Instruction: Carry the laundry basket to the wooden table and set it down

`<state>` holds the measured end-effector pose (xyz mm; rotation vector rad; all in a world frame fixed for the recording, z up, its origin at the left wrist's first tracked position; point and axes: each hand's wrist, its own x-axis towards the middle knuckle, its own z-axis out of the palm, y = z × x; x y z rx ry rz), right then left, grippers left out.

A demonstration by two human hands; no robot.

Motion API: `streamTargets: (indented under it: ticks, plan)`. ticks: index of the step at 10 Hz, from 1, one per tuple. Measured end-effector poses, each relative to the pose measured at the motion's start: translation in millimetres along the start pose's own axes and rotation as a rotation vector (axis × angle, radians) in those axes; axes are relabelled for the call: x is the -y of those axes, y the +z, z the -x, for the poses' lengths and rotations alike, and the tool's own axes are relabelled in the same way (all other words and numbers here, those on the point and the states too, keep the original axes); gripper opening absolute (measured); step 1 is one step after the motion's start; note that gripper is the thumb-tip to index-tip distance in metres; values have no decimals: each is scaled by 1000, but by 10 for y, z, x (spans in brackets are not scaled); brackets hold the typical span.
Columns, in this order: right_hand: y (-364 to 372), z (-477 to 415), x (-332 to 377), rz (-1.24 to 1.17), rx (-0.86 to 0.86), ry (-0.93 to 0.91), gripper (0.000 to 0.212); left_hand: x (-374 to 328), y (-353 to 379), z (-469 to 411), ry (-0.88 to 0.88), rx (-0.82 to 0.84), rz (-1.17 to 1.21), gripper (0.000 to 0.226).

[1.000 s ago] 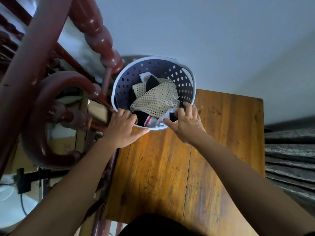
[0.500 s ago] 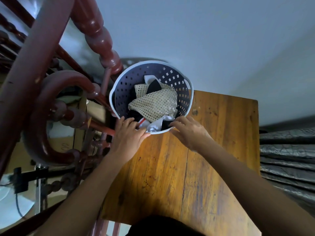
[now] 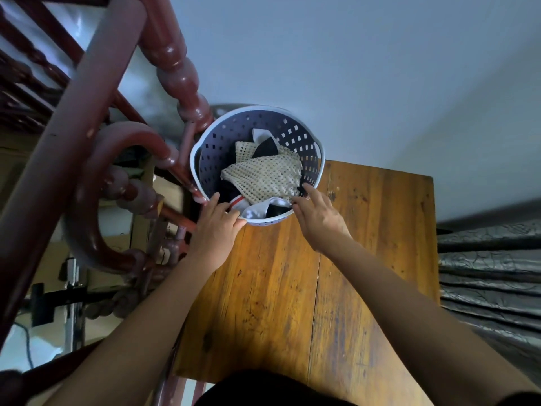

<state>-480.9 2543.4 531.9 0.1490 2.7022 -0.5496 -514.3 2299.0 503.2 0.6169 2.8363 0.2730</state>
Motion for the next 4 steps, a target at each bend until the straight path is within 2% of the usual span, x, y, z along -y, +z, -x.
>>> streamTargets:
  ticks: [1, 2, 4]
  plan:
    - [-30, 194, 51, 1, 48, -3, 58, -91, -116, 78, -67, 26, 143, 41]
    - [-141, 424, 71, -2, 8, -22, 56, -227, -313, 163, -36, -104, 273, 35]
    - [-450, 847, -61, -95, -219, -36, 43, -532, -771, 275, 13, -309, 379, 36]
